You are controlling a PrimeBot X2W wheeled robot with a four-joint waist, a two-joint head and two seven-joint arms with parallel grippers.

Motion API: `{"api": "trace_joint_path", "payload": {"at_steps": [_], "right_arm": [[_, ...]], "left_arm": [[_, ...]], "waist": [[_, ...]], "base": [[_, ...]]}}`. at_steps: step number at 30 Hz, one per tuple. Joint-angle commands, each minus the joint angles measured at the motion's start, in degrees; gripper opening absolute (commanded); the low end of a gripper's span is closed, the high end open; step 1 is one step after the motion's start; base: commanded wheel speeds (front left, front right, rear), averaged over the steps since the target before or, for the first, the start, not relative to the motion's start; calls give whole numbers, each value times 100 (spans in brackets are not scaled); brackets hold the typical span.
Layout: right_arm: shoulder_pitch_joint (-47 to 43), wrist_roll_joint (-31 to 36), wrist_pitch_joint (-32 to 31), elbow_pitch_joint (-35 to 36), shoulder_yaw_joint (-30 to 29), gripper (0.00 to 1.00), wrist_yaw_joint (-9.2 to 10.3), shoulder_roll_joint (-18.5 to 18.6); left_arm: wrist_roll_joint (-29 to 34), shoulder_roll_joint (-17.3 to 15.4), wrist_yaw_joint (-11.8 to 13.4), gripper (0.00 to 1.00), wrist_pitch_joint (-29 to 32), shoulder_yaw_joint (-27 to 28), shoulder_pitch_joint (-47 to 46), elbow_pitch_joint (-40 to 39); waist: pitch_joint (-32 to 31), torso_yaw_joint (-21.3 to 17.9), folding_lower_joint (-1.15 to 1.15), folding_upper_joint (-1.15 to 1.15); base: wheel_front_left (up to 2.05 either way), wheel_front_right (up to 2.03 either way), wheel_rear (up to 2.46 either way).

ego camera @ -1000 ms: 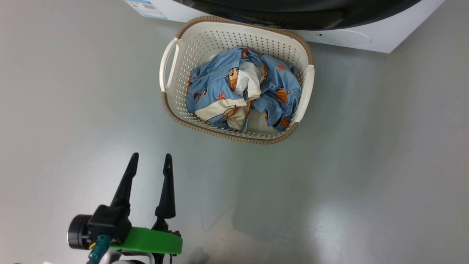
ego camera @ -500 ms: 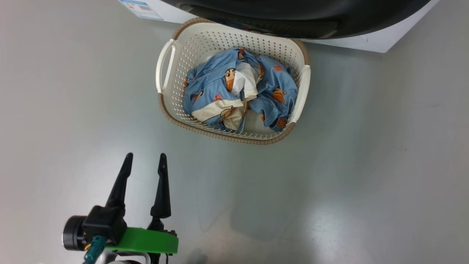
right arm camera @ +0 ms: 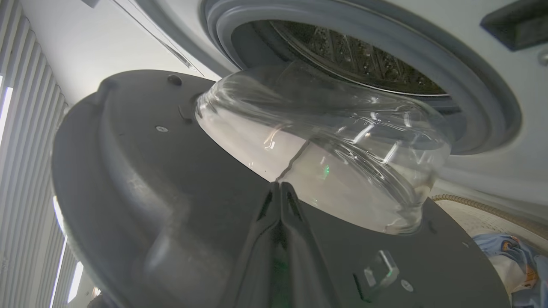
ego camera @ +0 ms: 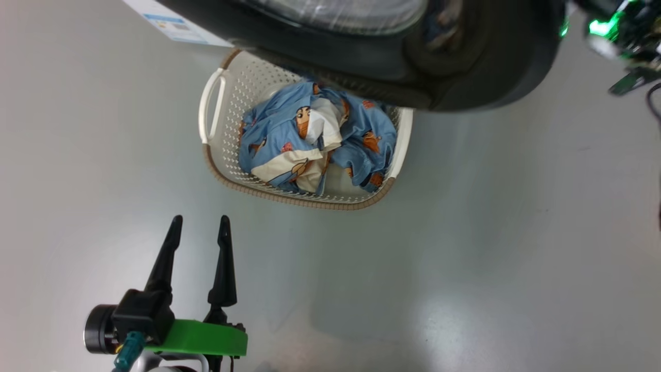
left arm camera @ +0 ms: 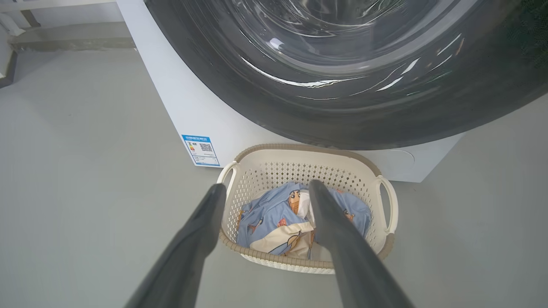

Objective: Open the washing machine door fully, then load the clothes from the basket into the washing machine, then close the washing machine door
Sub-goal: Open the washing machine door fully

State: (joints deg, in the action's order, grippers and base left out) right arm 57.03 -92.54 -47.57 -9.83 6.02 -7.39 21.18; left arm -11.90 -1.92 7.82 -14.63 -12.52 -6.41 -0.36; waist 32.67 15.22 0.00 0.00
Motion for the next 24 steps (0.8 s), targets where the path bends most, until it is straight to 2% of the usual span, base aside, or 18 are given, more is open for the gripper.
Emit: {"api": "trace_joint_path", "payload": {"at_steps": [1,12,24], "right_arm": [[-221,-46,-128,257,132,0,-10,-150],[-862,11,-630,700,507,0,-10,-532],[-1816,290,-446,708,1030,0,-10,-1217]], "left_arm": [[14,-96,13,100,-37,217,-2,-85],[-136,-96,-26,100,-37,251,-61,41],[-334,-96,-139,100,-37,318,16,191]], "waist": [[-63,-87,0,0],[-430,-261,0,0],[-1208,-272,0,0]], "base": [[0,0,0],[0,0,0],[0,0,0]]}}
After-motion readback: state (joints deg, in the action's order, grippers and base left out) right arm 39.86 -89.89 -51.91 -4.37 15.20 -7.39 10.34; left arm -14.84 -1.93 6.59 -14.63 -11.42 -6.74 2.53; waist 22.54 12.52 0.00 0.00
